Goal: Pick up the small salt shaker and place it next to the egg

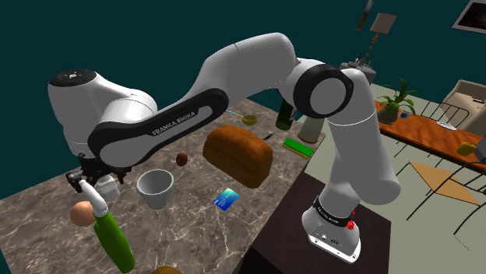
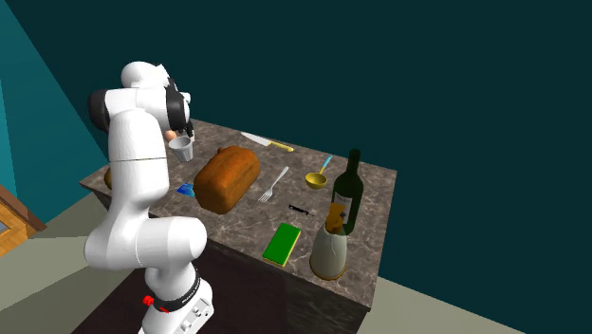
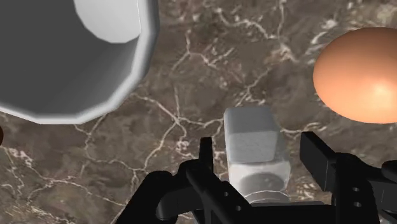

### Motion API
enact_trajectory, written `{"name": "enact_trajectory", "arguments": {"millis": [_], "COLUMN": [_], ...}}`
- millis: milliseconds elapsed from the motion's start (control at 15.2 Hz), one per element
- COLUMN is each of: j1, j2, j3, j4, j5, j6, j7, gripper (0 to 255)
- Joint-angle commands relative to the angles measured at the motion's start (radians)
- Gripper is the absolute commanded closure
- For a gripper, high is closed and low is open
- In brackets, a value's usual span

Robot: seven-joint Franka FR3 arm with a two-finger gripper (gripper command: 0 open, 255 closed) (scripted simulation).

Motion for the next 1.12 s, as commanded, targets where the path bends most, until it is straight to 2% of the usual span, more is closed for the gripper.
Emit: {"name": "enact_trajectory", "arguments": {"millis": [0, 264, 528, 1056], "j1": [0.000, 0.000, 0.001, 0.001], "j2": [0.000, 0.000, -0.060, -0.060], "j3": [0.000, 0.000, 0.013, 0.013], "j4": [0.000, 0.000, 0.031, 0.031], "j5": [0.000, 0.000, 0.019, 0.019], "j6": [0.000, 0.000, -0.090, -0.089], "j7": [0.000, 0.000, -0.011, -0.011], "gripper": [0, 0, 0, 0]}}
